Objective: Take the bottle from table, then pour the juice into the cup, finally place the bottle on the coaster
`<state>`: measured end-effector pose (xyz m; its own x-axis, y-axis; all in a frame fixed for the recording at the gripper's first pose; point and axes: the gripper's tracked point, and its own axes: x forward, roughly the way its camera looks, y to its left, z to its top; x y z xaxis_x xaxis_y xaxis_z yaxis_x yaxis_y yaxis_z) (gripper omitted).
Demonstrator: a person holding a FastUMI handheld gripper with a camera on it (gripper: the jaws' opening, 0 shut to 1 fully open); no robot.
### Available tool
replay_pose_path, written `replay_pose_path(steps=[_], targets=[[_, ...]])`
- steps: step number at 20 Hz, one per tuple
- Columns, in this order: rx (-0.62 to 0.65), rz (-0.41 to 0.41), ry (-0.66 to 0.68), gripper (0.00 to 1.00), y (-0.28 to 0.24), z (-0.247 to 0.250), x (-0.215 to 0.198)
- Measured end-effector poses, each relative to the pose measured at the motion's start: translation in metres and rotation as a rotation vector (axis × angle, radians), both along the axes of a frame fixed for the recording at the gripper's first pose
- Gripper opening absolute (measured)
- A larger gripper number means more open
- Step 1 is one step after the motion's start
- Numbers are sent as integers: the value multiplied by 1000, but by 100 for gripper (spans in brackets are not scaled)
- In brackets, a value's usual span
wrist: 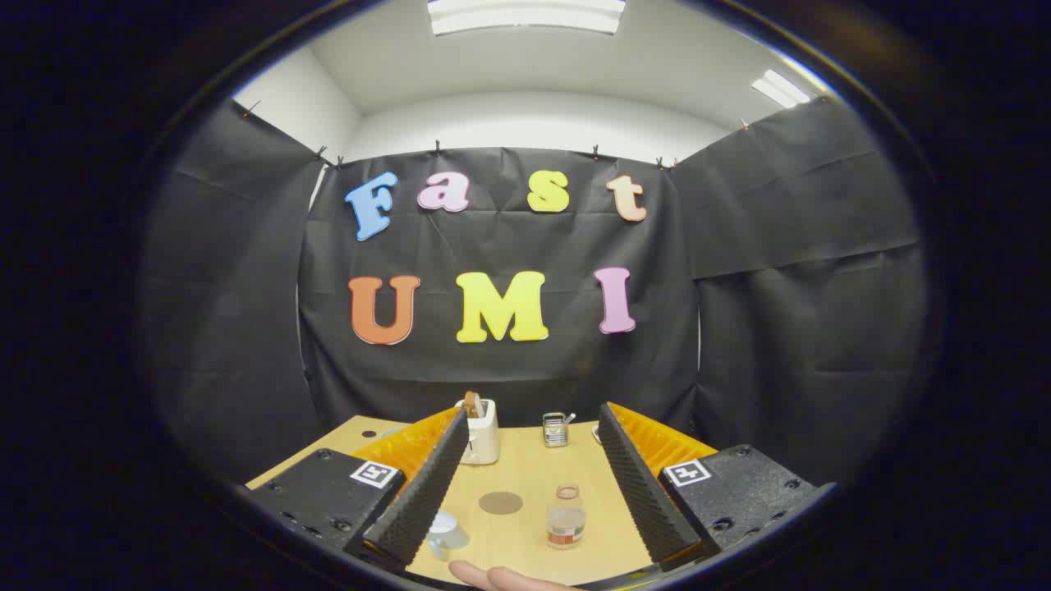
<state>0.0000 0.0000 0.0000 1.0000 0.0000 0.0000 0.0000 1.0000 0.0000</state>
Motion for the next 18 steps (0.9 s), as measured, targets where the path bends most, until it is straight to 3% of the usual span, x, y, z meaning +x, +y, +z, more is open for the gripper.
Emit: replay_pose_path(steps=[18], targets=[[-22, -9, -7, 100, -11, -11, 3]])
